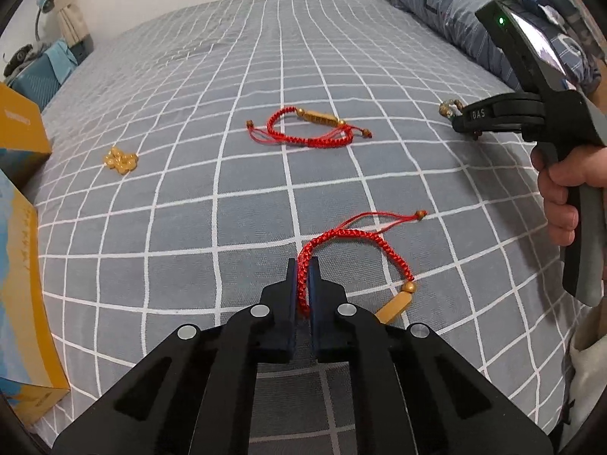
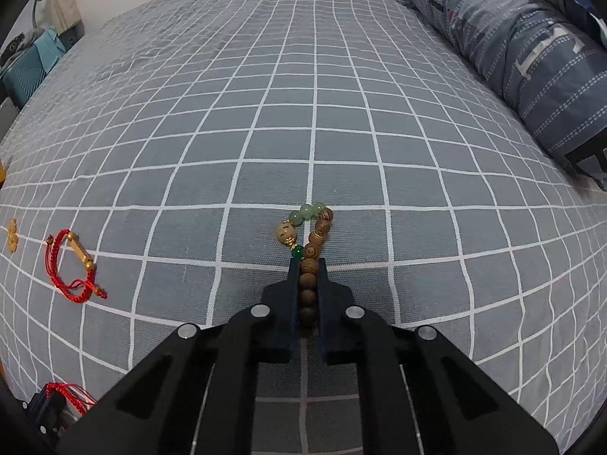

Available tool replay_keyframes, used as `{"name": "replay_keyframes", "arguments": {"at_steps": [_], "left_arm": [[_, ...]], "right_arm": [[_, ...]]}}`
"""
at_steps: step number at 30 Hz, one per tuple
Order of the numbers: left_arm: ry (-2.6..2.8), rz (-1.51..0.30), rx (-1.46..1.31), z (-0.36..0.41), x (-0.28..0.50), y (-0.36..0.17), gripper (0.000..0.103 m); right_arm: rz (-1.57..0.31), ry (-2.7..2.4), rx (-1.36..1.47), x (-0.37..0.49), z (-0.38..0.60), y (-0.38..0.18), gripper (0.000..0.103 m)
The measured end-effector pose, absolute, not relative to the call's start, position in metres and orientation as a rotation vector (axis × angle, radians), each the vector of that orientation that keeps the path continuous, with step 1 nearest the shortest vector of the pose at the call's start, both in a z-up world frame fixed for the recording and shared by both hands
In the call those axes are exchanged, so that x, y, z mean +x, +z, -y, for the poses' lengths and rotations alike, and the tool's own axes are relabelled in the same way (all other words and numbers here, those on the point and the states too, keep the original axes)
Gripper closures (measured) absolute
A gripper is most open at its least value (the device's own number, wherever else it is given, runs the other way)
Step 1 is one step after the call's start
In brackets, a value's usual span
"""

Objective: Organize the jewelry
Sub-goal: 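Grasp the red string bracelet with the left tool while the right tool grasps the brown wooden bead bracelet, then carry the red string and wooden bead bracelets with both tools into the white box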

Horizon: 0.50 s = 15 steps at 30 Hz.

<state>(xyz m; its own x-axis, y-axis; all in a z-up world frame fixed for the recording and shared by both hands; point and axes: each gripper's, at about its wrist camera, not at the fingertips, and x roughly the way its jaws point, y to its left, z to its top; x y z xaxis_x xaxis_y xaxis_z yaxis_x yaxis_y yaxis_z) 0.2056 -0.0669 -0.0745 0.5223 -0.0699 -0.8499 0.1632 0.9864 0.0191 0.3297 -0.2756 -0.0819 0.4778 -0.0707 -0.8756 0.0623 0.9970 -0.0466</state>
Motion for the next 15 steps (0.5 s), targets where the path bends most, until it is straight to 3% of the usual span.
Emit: {"name": "replay_keyframes", "arguments": {"at_steps": [15], "left_arm": [[-0.119,-0.943,0.089,0.061,0.204,-0.061,0.098]], "right_arm": [[-1.024,-0.118,-0.008,0.321,0.277,-0.070,0.096]]}}
